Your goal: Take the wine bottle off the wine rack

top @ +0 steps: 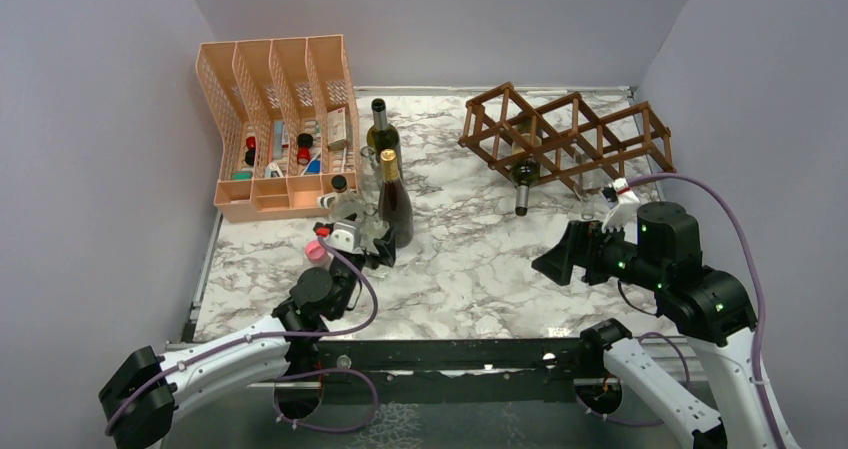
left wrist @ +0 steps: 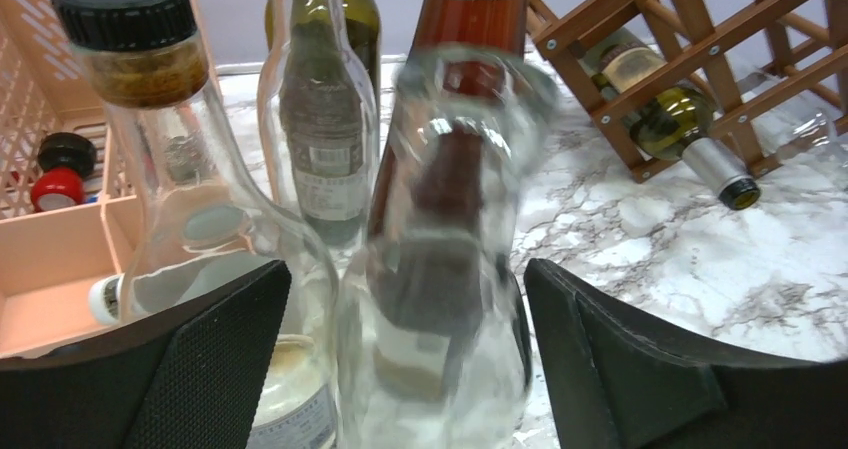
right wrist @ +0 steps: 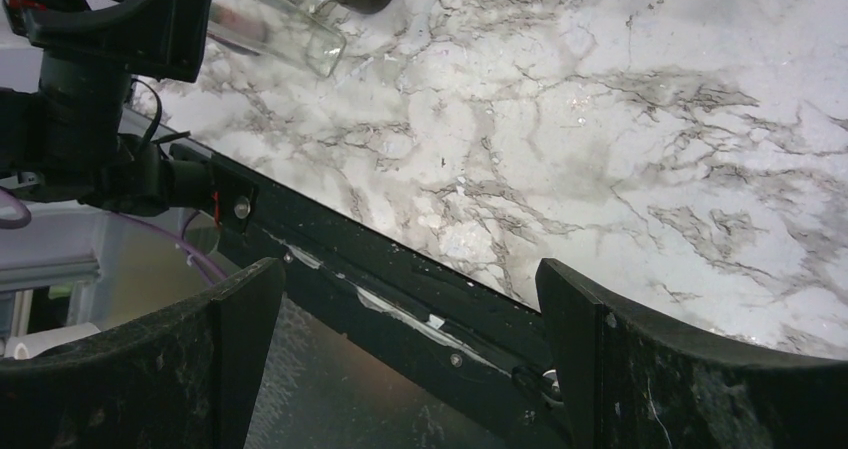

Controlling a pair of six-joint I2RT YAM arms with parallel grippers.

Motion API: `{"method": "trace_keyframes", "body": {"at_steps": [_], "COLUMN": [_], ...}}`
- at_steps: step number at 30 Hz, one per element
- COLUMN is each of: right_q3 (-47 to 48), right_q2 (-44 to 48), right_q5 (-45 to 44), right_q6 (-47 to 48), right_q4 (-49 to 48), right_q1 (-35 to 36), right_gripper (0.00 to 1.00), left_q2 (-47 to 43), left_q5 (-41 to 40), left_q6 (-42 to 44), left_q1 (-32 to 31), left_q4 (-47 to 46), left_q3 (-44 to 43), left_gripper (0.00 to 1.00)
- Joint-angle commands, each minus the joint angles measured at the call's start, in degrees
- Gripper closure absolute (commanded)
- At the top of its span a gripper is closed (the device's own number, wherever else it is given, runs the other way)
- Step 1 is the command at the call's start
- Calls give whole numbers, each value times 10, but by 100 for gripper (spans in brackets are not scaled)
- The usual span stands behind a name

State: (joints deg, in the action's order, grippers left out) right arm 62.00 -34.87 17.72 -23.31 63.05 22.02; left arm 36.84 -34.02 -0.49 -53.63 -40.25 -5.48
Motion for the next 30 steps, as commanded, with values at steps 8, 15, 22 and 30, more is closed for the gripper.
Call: {"method": "trace_keyframes", "body": {"at_steps": [8, 15, 22, 30], "right_q3": [-13, -23, -51, -84], "right_q2": [3, 3, 7, 1], "right_q5": [19, 21, 26, -31], "right_q6": [11, 9, -9, -20], "right_q4": [-31, -41, -59, -74], "right_q1": [1, 1, 1, 1], "right_gripper": [1, 1, 1, 1], "left_q2": [-70, -119, -126, -11], "left_q5": [60, 85, 117, 260], "left_q6": [-71, -93, -116, -18], "left_q1": [2, 2, 1, 2], "left_q4": [244, 400, 520, 558], "left_q3": [-117, -200, -303, -520], "left_gripper": [1, 1, 1, 1]}}
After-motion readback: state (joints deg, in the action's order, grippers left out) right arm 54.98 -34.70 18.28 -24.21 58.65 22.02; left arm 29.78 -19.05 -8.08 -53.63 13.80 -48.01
